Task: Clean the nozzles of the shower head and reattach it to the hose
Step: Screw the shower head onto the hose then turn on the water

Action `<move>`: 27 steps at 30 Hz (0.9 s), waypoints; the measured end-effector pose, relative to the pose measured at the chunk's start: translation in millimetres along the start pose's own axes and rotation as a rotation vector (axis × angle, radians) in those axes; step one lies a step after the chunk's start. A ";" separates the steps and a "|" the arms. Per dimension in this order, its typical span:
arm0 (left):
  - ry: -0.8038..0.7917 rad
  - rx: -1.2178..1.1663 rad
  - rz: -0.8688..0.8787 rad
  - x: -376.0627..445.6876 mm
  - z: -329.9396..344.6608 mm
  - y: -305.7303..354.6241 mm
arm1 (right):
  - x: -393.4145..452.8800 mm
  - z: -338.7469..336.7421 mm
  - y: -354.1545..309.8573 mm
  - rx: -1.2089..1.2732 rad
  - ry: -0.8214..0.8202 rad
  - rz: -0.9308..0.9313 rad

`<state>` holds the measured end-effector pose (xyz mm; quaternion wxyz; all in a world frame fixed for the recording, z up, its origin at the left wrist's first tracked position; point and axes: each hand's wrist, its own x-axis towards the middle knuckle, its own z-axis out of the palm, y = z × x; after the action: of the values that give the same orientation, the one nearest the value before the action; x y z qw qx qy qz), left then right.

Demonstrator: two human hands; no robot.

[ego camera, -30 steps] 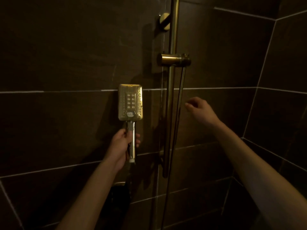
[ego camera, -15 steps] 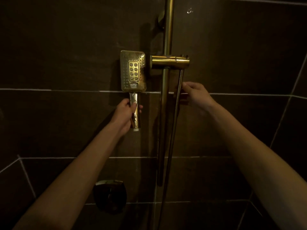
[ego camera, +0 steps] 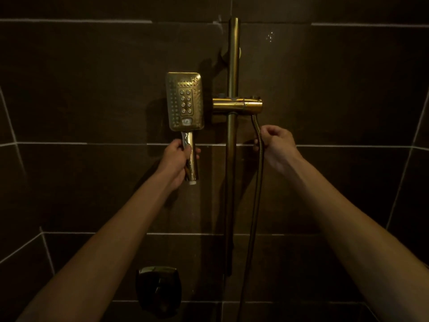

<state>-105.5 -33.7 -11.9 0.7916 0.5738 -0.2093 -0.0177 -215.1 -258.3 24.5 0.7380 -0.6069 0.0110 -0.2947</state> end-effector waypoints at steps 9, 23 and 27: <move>-0.041 -0.030 -0.013 -0.9 -8.1 6.1 | -6.7 16.0 -7.4 -0.011 0.091 -0.049; -0.003 -0.001 -0.015 -2.9 -30.2 7.3 | 8.7 25.4 -53.2 0.015 0.164 -0.194; 0.006 -0.031 -0.019 -9.1 -35.1 10.2 | 9.5 20.1 -77.0 -0.037 0.125 -0.256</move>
<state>-103.6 3.8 -14.3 0.8009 0.5633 -0.2011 -0.0269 -232.2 -251.7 102.5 0.6809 -0.5973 -0.0152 -0.4235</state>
